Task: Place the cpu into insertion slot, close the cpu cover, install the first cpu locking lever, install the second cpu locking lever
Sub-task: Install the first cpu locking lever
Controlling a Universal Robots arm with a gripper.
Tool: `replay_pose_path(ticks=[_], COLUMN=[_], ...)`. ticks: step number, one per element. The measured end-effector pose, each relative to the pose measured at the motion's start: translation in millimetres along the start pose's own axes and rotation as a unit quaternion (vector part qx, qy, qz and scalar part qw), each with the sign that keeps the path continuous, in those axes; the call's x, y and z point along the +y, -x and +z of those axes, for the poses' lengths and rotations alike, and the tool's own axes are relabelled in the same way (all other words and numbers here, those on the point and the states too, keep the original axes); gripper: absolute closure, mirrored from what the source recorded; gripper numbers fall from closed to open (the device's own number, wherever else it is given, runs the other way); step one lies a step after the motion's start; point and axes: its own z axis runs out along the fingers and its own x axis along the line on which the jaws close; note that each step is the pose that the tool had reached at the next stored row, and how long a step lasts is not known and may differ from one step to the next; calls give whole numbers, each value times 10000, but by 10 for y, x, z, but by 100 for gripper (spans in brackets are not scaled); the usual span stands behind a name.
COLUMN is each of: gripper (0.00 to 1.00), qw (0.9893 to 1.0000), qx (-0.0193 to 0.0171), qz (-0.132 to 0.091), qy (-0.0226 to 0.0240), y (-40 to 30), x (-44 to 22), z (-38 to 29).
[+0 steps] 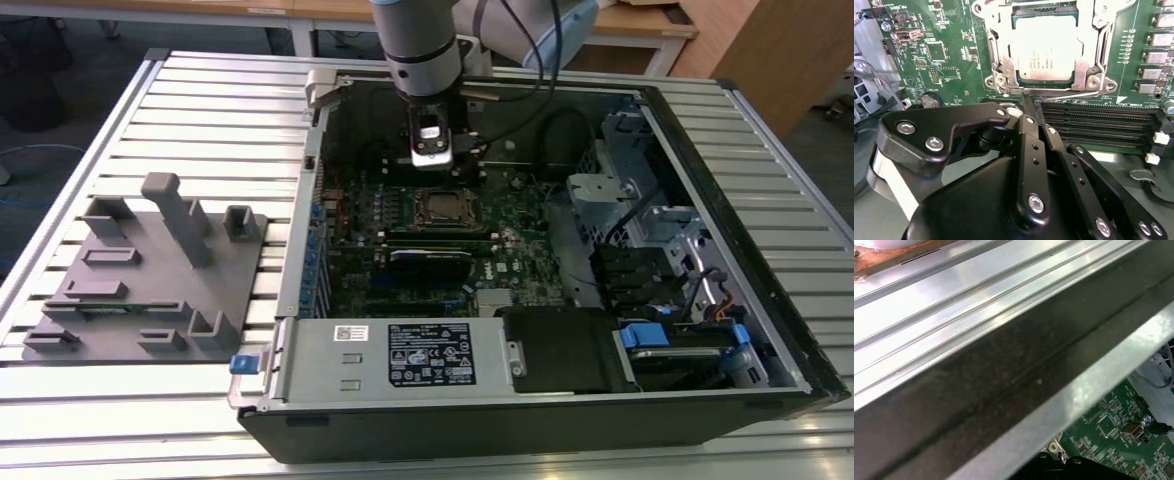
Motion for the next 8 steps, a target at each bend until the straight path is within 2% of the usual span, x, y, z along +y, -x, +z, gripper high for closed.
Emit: replay_pose_path(ticks=[8], gripper=[90], qw=[10000], qx=[-7], qz=[14], qy=[-8], y=[26], x=[20], z=[13])
